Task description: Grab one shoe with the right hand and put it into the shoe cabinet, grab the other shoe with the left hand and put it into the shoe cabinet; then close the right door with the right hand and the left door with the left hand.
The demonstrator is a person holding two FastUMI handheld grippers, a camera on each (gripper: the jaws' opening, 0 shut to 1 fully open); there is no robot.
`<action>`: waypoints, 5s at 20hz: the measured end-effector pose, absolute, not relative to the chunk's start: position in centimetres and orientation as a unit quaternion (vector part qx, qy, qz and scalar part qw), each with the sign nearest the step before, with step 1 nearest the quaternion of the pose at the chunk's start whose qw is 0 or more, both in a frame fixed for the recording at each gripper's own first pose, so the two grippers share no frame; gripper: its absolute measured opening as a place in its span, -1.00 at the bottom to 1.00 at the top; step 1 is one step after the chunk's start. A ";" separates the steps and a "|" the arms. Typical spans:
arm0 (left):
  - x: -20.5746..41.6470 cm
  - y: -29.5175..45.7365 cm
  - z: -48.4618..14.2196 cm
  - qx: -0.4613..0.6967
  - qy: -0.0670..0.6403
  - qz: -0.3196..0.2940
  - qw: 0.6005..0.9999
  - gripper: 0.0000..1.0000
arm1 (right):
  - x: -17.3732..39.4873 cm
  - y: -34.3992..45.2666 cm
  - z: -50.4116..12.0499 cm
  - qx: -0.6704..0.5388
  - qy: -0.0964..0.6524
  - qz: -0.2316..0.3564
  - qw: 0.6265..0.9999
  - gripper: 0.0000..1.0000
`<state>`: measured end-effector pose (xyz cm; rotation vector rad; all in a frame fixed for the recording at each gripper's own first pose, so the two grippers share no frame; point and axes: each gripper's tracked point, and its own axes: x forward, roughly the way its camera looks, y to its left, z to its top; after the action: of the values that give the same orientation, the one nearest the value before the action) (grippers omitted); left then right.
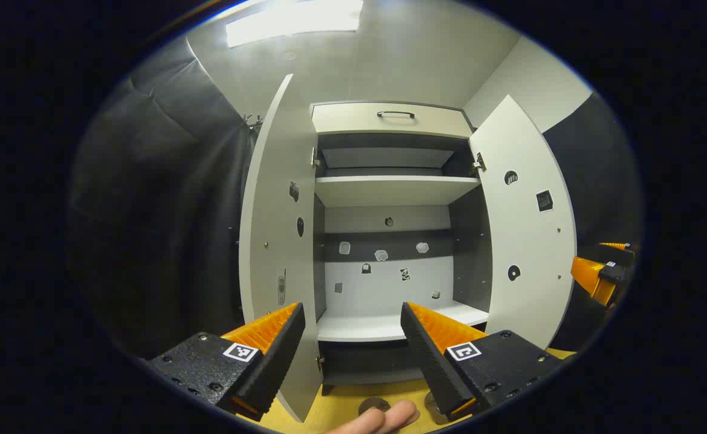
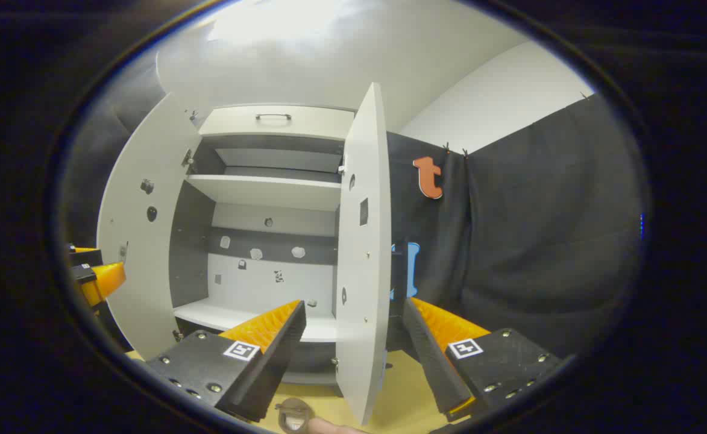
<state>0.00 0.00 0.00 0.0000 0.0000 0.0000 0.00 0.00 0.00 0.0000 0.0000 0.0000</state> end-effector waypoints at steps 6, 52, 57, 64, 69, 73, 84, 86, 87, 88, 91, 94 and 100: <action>-0.5 0.4 0.2 -0.006 -0.006 -0.001 1.000 0.95 | -0.3 1.4 -0.1 -0.005 0.004 0.012 1.000 0.96; 12.5 -4.3 -12.9 -0.014 0.026 -0.081 0.996 0.92 | -2.2 17.6 -48.9 -0.011 0.413 0.136 0.900 0.08; 14.3 -3.3 -14.7 -0.009 0.047 -0.063 0.997 0.92 | -1.5 18.2 -50.1 0.017 0.429 0.130 0.894 -0.30; 14.8 -4.3 -15.5 -0.002 0.054 -0.080 0.995 0.92 | -1.0 17.7 -49.2 0.011 0.403 0.141 0.904 -0.99; 15.1 -3.7 -15.7 -0.005 0.057 -0.075 0.996 0.92 | 0.1 18.1 -42.3 -0.001 0.328 0.173 0.929 -0.98; 15.0 -3.0 -15.3 -0.008 0.054 -0.070 0.996 0.93 | 2.6 16.7 -34.8 -0.069 0.262 0.175 0.947 -0.96; 14.4 -1.9 -14.7 -0.011 0.052 -0.066 0.996 0.92 | 11.2 17.8 -15.0 -0.040 0.220 0.204 0.953 -0.96; 14.3 -1.9 -14.7 -0.012 0.054 -0.067 0.996 0.92 | 13.2 18.6 -12.8 -0.046 0.212 0.199 0.956 -0.96; 14.1 -2.0 -14.7 -0.012 0.054 -0.068 0.996 0.93 | 14.7 19.4 -11.9 -0.049 0.208 0.199 0.956 -0.96; 14.1 -2.0 -14.7 -0.013 0.054 -0.070 0.996 0.92 | 15.8 19.9 -11.3 -0.051 0.209 0.197 0.956 -0.96; 13.9 -2.0 -14.4 -0.013 0.051 -0.071 0.996 0.93 | 19.9 21.7 -11.2 -0.058 0.223 0.184 0.956 -0.96; 13.8 -2.1 -14.6 -0.012 0.053 -0.072 0.996 0.92 | 24.7 22.9 -12.7 -0.070 0.238 0.156 0.956 -0.95; 14.2 -1.9 -14.9 -0.012 0.059 -0.072 0.996 0.92 | 32.3 23.5 -18.4 -0.120 0.271 0.127 0.947 -0.94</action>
<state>14.19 -1.85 -14.95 -0.0235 0.1173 -0.1436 32.29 23.46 -18.36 -0.2441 0.5512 0.2590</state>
